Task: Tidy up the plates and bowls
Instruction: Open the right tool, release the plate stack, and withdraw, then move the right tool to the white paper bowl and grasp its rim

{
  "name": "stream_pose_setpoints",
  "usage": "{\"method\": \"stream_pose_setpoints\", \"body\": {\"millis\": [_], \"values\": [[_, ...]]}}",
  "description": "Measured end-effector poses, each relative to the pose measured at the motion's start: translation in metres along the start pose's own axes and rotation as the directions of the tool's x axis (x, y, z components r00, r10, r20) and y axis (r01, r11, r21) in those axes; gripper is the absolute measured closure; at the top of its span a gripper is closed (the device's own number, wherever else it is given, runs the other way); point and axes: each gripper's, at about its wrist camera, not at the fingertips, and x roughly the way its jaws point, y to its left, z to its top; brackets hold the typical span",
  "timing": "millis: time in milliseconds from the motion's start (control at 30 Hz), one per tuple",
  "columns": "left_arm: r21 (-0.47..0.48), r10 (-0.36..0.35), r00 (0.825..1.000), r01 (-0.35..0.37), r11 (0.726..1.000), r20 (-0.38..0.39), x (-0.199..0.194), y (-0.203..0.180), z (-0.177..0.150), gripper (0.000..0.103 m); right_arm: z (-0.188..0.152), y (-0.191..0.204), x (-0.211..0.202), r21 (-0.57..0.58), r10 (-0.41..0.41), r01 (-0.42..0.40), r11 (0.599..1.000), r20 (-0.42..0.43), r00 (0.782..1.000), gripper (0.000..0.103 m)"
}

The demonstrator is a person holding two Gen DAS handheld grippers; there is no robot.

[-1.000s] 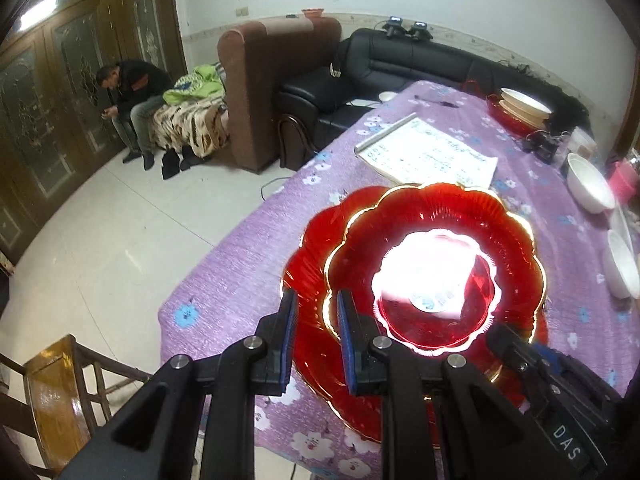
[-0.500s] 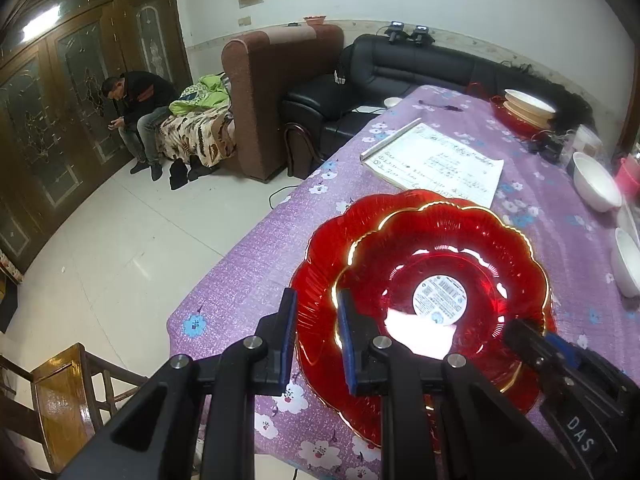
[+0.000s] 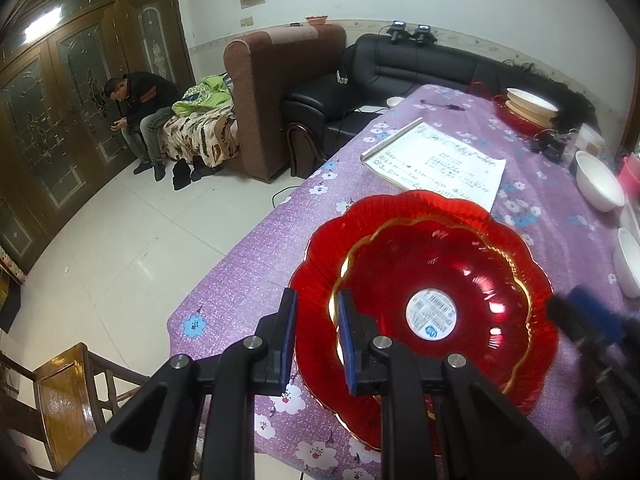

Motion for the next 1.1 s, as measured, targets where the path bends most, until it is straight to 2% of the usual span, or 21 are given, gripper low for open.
{"method": "stream_pose_setpoints", "body": {"millis": [133,267,667,767,833,867,900,967,1000,1100], "values": [[0.0,0.001,1.0,-0.001,1.0,0.004,-0.002,-0.003,0.002,0.084,0.009,-0.017,-0.017,0.04,-0.008,0.006,0.999,0.048,0.999,0.069],[0.017,0.0,1.0,0.0,1.0,0.013,-0.006,-0.012,0.003,0.084,0.011,-0.046,-0.029,0.119,-0.037,0.027,0.993,0.087,0.995,0.054],[0.064,0.001,1.0,-0.002,0.998,0.017,-0.016,-0.043,0.004,0.084,-0.011,-0.12,-0.047,0.252,-0.123,0.095,0.963,0.1,0.987,0.054],[0.091,-0.028,1.0,0.027,0.996,0.011,-0.021,-0.059,0.006,0.083,-0.015,-0.139,-0.057,0.274,-0.148,0.112,0.955,0.116,0.982,0.054],[0.114,-0.083,0.996,0.085,0.99,-0.018,-0.023,-0.075,0.007,0.08,-0.018,-0.153,-0.067,0.291,-0.164,0.119,0.949,0.134,0.977,0.054],[0.127,-0.103,0.994,0.105,0.986,-0.025,-0.025,-0.084,0.006,0.073,-0.021,-0.161,-0.074,0.303,-0.178,0.128,0.944,0.144,0.973,0.054],[0.144,-0.124,0.992,0.127,0.981,-0.032,-0.028,-0.093,0.006,0.059,-0.023,-0.17,-0.079,0.314,-0.191,0.136,0.94,0.15,0.97,0.055],[0.176,-0.17,0.984,0.176,0.969,-0.048,-0.033,-0.117,0.005,0.039,-0.029,-0.189,-0.093,0.347,-0.232,0.165,0.923,0.161,0.959,0.055],[0.192,-0.196,0.979,0.202,0.96,-0.051,-0.036,-0.13,0.004,0.036,-0.033,-0.2,-0.1,0.365,-0.251,0.179,0.914,0.162,0.954,0.055],[0.244,-0.27,0.958,0.285,0.927,-0.096,-0.041,-0.166,0.005,0.035,-0.045,-0.239,-0.124,0.432,-0.31,0.217,0.875,0.155,0.938,0.055]]}}
